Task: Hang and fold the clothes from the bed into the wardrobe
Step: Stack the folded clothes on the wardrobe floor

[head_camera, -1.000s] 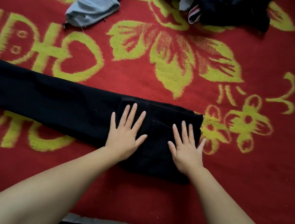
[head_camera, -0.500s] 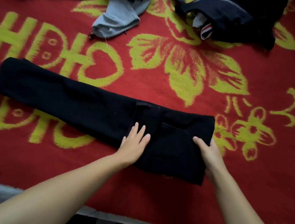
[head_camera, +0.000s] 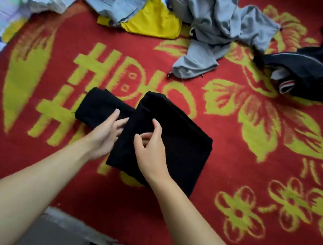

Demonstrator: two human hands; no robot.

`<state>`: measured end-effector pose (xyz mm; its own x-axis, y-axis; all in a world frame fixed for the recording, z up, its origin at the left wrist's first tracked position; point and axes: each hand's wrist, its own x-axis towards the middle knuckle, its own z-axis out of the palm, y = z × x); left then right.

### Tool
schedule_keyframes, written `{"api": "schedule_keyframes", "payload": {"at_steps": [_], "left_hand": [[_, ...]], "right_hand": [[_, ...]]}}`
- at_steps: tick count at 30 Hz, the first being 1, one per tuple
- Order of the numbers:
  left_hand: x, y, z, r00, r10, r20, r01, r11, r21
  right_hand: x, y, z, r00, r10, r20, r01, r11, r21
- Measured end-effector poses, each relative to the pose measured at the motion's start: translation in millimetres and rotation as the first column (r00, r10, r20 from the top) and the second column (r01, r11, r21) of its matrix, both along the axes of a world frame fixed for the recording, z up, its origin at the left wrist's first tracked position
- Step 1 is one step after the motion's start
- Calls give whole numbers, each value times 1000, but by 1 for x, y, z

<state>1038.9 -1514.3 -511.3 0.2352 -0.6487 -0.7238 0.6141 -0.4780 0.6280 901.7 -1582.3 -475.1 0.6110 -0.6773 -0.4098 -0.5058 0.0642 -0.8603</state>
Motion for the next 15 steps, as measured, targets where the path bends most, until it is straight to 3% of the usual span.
{"api": "schedule_keyframes", "payload": {"at_steps": [2,4,6,8,10,11,13,15], "left_hand": [[30,10,-5,974,-60,219,37,994,107],[38,10,-15,844,-210,494,123,971,203],[22,6,-32,548,-479,685,330,877,349],[-2,3,-57,239,-688,686,478,698,533],[-17,0,-79,97,-775,625,484,585,651],[-18,-1,-87,74,-783,617,464,575,673],[-16,-2,-94,66,-783,619,460,574,678],[-12,-1,-92,76,-798,598,509,547,664]], "right_hand": [[4,8,-28,993,3,-120,-28,979,-204],[-14,3,-54,935,-5,-354,-161,884,-438],[-43,-10,-77,774,54,-631,-404,809,-426],[-67,-24,-95,652,158,-742,-555,766,-325],[-80,-38,-104,674,188,-714,-576,740,-348],[-85,-43,-107,731,106,-674,-491,767,-412],[-92,-52,-105,818,-244,-521,-17,895,-445],[-99,-57,-98,783,-465,-413,466,879,-105]]}}
